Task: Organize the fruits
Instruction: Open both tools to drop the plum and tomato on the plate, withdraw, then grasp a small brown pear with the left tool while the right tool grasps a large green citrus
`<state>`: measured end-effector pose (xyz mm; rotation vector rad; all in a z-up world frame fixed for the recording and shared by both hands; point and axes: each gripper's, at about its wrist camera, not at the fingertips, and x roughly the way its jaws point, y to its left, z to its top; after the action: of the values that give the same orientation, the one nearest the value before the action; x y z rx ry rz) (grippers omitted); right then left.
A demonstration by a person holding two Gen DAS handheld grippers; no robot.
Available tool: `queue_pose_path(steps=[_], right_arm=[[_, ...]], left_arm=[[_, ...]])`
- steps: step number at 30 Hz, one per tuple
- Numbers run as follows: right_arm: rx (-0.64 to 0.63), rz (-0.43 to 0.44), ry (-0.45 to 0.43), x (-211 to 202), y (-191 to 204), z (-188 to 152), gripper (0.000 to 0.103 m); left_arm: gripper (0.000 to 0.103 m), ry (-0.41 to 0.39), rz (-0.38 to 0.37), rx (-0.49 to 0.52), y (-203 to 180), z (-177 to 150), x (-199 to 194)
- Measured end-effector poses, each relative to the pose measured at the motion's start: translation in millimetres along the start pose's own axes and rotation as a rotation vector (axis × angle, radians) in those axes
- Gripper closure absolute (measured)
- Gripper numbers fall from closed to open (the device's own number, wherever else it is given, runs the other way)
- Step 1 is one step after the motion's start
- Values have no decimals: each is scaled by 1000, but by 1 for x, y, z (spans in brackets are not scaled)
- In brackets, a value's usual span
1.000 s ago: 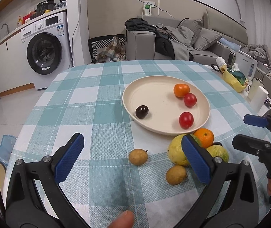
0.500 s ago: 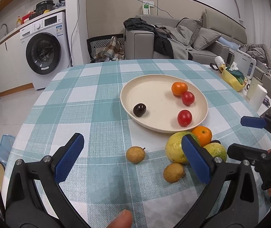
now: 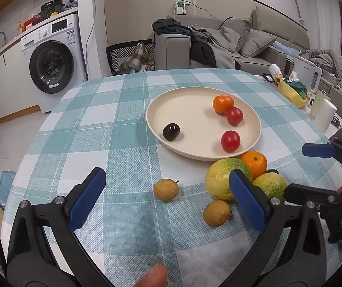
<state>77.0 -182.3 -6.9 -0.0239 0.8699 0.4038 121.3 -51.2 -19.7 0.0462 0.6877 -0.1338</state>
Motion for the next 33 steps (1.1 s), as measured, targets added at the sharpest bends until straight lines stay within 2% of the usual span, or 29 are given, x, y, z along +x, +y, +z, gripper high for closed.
queue_pose_path(steps=[4,8,12,18,25,33], right_arm=[[0,5,6,1,-1,0,0],[21,34,19,4,-4,-1,0],[13,64,24,5,0,-2,1],[-12,90,46,9,8,-5,16],[-30,123,56,11,14,-8,29],[-57,143,61,12,24,-10,37]], left_arm=[[0,17,-17,1,-1,-1,4],[0,72,-40,7,-2,-3,13],[0,76,-37,24,-3,-6,14],[1,90,-46,42,-5,-6,15],[3,87,-68,45,-3,-6,12],[3,83,-78,62,-4,-13,5]])
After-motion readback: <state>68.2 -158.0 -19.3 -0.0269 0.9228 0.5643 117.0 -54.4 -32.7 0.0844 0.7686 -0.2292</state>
